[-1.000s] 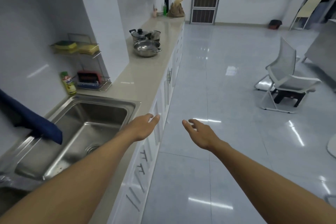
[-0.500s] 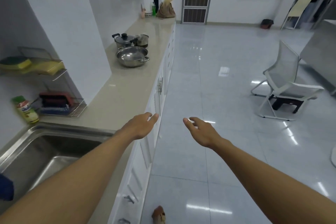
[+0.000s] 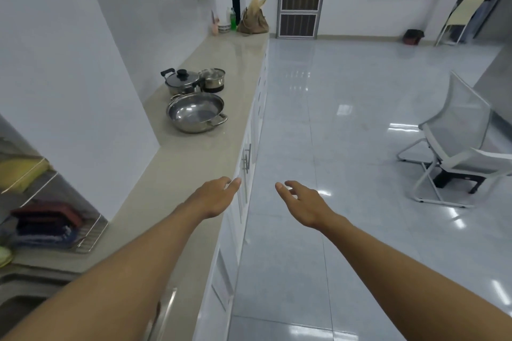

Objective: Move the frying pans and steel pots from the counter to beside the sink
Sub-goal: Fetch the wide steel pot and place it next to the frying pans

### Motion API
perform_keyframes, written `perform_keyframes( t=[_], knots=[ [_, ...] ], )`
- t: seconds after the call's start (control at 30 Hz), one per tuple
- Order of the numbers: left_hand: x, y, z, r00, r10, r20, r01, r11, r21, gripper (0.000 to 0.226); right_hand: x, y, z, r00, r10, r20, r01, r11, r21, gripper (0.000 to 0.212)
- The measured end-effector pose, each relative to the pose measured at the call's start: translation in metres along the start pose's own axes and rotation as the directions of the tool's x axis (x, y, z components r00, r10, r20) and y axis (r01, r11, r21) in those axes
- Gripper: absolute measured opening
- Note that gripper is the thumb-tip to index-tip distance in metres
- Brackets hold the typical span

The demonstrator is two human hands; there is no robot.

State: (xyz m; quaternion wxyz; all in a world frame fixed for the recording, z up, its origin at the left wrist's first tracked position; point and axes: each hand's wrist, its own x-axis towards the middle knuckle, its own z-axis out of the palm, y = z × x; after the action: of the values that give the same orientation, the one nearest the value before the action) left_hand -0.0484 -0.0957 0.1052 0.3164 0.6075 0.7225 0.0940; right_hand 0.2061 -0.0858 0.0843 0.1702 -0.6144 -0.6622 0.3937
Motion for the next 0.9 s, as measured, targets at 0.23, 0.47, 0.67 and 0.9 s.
perform_keyframes(
  t=[0.23, 0.47, 0.67, 0.9],
  knots=[
    [0.1, 0.022, -0.02, 0.998, -0.053, -0.041, 0.052, 0.998, -0.027, 0.072, 0.121, 0.001, -0.037, 0.997, -0.042, 0.062, 0.042, 0.999, 0.0, 0.09],
    [0.198, 0.061, -0.049, 0.99, -0.115, -0.088, 0.11, 0.992, -0.054, 0.05, 0.239, 0.01, -0.091, 0.985, -0.084, 0.148, 0.087, 0.996, -0.013, 0.11],
    [0.265, 0.078, -0.064, 0.981, -0.156, -0.115, 0.146, 0.985, -0.097, 0.046, 0.331, 0.006, -0.121, 0.974, -0.13, 0.185, 0.139, 0.989, -0.039, 0.094],
    [0.346, 0.07, -0.101, 0.975, -0.177, -0.132, 0.159, 0.978, -0.136, 0.044, 0.428, -0.024, -0.121, 0.959, -0.178, 0.22, 0.196, 0.979, -0.063, 0.087]
  ],
)
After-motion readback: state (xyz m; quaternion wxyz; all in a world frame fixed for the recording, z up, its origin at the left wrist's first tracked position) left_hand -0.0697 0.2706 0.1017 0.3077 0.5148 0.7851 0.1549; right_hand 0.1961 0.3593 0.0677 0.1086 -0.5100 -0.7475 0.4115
